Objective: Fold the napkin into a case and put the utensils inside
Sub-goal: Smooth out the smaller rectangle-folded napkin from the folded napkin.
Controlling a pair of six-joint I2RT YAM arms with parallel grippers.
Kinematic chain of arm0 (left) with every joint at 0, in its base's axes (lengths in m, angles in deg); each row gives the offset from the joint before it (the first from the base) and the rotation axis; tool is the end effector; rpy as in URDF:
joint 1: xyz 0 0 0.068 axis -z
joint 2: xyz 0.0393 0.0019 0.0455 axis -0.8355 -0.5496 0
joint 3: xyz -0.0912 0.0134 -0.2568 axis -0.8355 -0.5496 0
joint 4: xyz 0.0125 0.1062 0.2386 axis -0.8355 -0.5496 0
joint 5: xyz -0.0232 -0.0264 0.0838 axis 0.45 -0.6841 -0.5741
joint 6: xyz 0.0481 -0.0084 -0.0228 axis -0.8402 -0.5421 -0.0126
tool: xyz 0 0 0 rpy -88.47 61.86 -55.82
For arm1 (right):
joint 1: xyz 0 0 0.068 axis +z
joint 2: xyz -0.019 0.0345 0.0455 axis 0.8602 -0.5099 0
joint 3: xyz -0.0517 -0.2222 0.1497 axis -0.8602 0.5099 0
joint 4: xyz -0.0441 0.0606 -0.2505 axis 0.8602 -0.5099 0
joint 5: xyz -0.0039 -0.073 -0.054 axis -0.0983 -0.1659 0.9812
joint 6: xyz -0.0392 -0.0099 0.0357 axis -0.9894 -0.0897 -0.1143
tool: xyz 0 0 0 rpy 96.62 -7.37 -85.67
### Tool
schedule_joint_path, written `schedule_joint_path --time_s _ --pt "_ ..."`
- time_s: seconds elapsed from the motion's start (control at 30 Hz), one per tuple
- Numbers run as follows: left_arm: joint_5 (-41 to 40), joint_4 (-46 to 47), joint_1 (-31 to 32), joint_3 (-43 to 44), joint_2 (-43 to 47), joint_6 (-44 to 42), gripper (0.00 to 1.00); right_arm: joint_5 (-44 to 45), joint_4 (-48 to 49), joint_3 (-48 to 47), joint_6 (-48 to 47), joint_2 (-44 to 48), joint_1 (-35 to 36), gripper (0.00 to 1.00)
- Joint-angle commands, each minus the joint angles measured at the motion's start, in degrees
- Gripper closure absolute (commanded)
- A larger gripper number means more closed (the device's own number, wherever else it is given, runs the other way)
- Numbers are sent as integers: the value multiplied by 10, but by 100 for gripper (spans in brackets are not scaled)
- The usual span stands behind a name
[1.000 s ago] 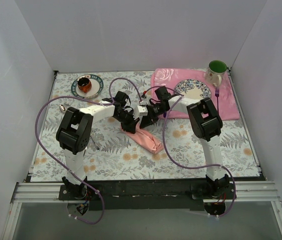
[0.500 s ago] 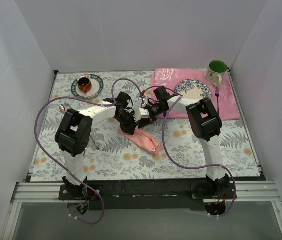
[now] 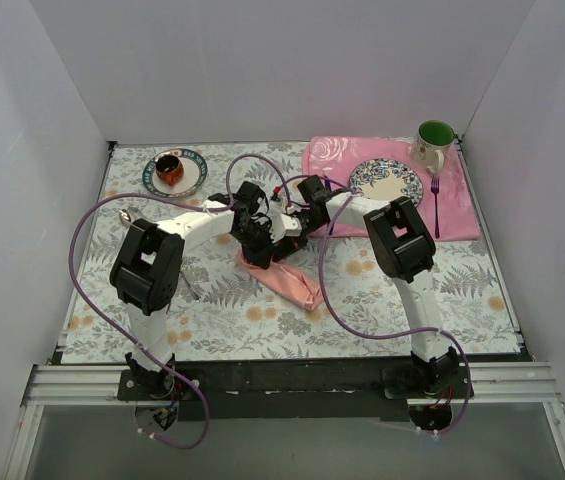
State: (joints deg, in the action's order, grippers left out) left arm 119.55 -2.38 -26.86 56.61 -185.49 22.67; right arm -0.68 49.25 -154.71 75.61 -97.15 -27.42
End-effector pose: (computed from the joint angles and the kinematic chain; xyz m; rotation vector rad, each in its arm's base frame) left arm 0.3100 -0.1983 0.1756 0.9408 2.7551 -0.8493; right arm 0.3813 0.2717 0.1176 -0.9869 2.4158 1.4582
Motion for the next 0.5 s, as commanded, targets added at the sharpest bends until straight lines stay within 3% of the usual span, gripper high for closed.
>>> schedule_joint_path --time_s 0.0,0.47 --pt "10 0 4 26 44 -2 92 9 -30 -13 -18 -4 6 99" --pt "14 98 8 -25 13 15 92 11 -43 -17 -45 -9 9 99"
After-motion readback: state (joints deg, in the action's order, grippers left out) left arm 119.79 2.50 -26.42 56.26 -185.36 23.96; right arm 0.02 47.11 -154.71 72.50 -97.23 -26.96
